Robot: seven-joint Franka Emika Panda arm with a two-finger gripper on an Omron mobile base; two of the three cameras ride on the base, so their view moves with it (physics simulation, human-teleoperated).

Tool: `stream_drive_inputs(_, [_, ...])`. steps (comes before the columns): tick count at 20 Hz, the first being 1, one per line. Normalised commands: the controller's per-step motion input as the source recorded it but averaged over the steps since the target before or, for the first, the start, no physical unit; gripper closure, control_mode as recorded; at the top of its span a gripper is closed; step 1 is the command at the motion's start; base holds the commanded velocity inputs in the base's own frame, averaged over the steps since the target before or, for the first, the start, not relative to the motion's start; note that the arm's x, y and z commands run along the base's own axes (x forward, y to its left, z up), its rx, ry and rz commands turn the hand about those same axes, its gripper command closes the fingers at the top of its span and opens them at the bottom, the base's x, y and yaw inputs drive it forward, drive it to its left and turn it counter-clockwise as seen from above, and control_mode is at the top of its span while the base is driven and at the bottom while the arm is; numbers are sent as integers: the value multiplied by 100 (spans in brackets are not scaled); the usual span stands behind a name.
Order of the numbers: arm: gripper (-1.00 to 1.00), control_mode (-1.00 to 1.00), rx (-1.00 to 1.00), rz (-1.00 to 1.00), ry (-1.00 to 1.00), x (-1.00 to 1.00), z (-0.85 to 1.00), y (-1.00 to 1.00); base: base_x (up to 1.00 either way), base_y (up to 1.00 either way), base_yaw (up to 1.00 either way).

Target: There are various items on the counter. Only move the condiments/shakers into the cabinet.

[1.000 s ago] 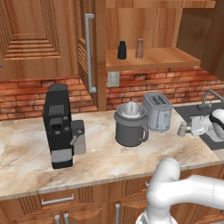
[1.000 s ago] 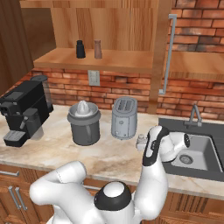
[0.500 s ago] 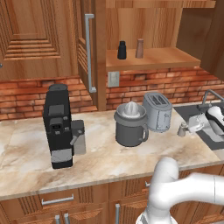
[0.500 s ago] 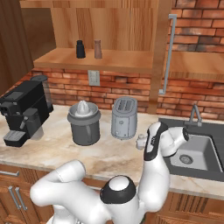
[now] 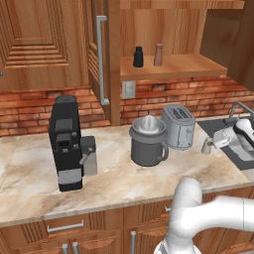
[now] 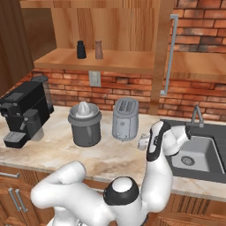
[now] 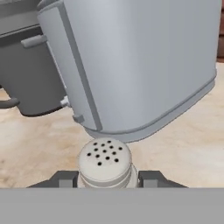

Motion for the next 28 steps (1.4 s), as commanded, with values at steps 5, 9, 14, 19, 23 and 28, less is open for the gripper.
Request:
stream_drive_inputs(5, [100, -100, 0, -1, -3, -67, 5, -6, 0, 0, 0])
stream_drive_inputs(9, [100, -100, 12, -10, -3, -100, 38, -6, 0, 0, 0])
stream_drive_inputs(14, [100, -100, 11, -16, -8, -100, 85, 0, 0, 0, 0])
stream_drive_inputs(19, [100, -100, 1, -12, -16, -100, 100, 17, 0, 0, 0])
stream_drive_inputs(23, [100, -100, 0, -11, -9, -100, 100, 36, 0, 0, 0])
stream_drive_inputs(28, [100, -100, 0, -13, -5, -92, 100, 39, 0, 0, 0])
